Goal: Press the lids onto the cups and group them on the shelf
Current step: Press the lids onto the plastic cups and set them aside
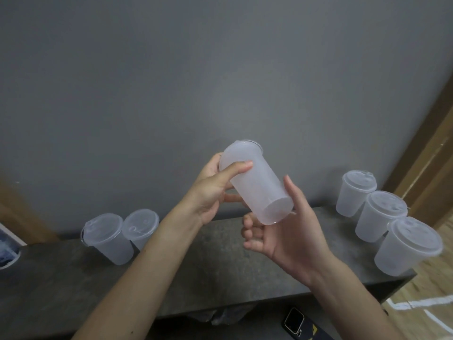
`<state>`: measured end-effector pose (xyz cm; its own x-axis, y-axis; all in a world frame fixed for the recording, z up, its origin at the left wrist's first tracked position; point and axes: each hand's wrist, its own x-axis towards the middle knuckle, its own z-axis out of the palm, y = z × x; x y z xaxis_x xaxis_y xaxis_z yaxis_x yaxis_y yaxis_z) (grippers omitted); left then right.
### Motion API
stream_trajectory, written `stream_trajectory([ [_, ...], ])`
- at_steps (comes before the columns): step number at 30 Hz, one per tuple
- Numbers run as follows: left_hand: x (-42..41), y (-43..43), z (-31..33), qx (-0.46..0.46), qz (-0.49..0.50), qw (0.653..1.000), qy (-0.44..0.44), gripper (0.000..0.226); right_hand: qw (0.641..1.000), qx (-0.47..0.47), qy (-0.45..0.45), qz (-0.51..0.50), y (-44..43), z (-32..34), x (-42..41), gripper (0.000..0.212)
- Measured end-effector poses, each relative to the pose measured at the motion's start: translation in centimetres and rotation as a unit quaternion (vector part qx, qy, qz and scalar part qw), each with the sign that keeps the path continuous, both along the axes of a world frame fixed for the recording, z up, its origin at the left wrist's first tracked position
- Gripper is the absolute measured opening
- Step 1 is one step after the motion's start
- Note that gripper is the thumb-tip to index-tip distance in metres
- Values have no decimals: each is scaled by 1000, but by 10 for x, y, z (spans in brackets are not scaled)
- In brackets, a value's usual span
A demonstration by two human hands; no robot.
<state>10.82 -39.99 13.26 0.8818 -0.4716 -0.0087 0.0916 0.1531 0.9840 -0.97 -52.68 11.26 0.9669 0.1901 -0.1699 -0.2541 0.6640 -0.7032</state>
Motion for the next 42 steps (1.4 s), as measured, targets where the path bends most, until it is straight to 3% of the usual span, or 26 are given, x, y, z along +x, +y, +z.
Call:
stream_trajectory([
  [2,5,4,-2,23,9,1000,-14,55,997,-66,9,-38,1,2,0,70],
  [7,5,0,-3,-34,-36,995,87,70,996,86,28,19,7,12,-5,62],
  [11,5,-6,-8,-39,-16,995,88,75,994,107,17,20,9,12,-4,63],
  [14,5,-6,-8,-33,-11,996,86,77,997,69,14,22,6,11,-4,64],
  [16,5,-5,-7,-34,5,997,72,72,1000,-10,2,-4,7,4,-3,69],
  [18,2,-5,-5,-11,29,999,37,71,995,-86,-10,-44,8,-6,-1,72],
  [20,-1,-6,-4,26,57,998,-5,63,992,-106,-9,-63,10,-10,0,71],
  [23,-3,-5,-5,44,59,997,-19,46,998,-42,6,-40,6,-6,1,64],
  [26,-5,-4,-4,-5,5,1000,25,32,998,58,18,-14,2,-1,1,62],
  [28,-4,-4,-7,-22,4,999,23,23,997,73,18,-9,1,-1,1,62],
  [32,-5,-5,-10,-19,2,1000,8,32,997,76,12,-7,2,-5,1,64],
  [35,-8,-9,-14,-18,6,1000,-1,53,999,45,-9,-18,5,-7,0,63],
  [39,-4,-6,-20,12,9,1000,-11,57,1000,-2,-7,-22,1,-12,2,60],
  [41,0,1,-20,22,19,999,-25,58,990,-131,-10,-58,-7,-18,5,58],
  [42,3,3,-21,27,43,998,-41,57,968,-233,-16,-93,-11,-22,7,54],
])
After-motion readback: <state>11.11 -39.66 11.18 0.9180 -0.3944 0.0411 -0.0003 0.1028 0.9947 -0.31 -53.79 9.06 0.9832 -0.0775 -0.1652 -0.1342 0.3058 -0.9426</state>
